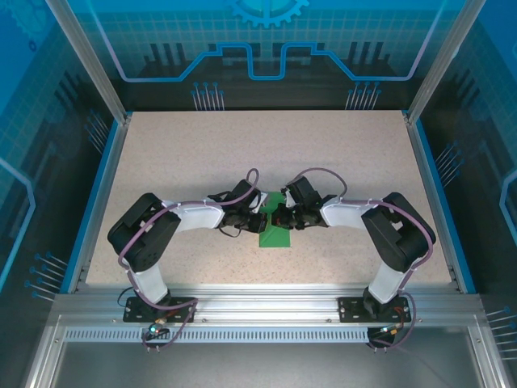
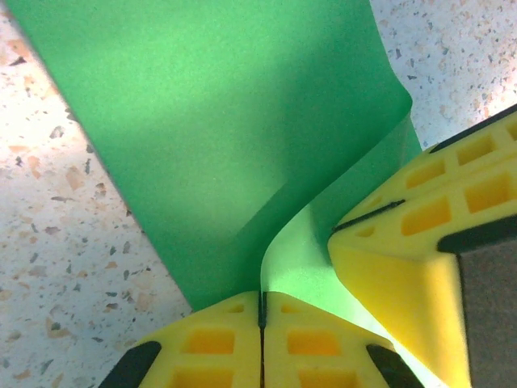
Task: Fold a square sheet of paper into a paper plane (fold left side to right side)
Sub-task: Fold the triangle a second time at the center of the table.
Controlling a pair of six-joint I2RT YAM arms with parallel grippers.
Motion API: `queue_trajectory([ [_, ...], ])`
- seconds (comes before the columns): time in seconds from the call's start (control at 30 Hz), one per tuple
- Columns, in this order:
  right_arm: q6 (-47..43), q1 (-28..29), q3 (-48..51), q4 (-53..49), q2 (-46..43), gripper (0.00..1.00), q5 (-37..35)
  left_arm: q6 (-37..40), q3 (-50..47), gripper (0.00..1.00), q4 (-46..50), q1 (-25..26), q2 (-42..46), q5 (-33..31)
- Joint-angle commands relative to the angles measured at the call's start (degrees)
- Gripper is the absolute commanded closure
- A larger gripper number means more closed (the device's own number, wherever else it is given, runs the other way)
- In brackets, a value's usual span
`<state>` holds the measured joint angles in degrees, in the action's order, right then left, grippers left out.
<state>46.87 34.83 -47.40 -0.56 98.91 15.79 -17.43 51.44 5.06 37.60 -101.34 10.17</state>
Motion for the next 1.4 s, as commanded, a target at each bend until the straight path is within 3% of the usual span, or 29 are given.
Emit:
queue_trajectory([
  [0.0,-1.9,0.2,-0.2,-3.4,0.6,0.98,-2.0,1.4,0.8,0.93,3.5,-0.2,-2.1,0.8],
  [0.33,-2.7,0.2,0.0,-7.1,1.1,0.98,-4.7,1.4,0.8,0.93,3.9,-0.1,-1.8,0.5],
  [0.8,-2.1,0.2,1.3,-7.8,1.4,0.98,-5.2,0.7,1.0,0.74,10.3,-0.3,10.3,-3.2],
  [0.97,-2.2,0.2,0.9,-7.7,1.3,0.98,-4.9,-1.4,-1.0,0.72,10.4,-0.2,14.4,3.6],
  [1.2,-2.3,0.3,0.8,-7.9,1.4,0.98,-4.8,-8.4,-5.3,0.73,1.4,-0.2,13.9,18.3],
  [1.37,-2.5,0.5,0.5,-8.3,1.5,0.98,-4.8,-9.0,-5.2,0.74,-0.5,-0.2,11.0,19.9],
])
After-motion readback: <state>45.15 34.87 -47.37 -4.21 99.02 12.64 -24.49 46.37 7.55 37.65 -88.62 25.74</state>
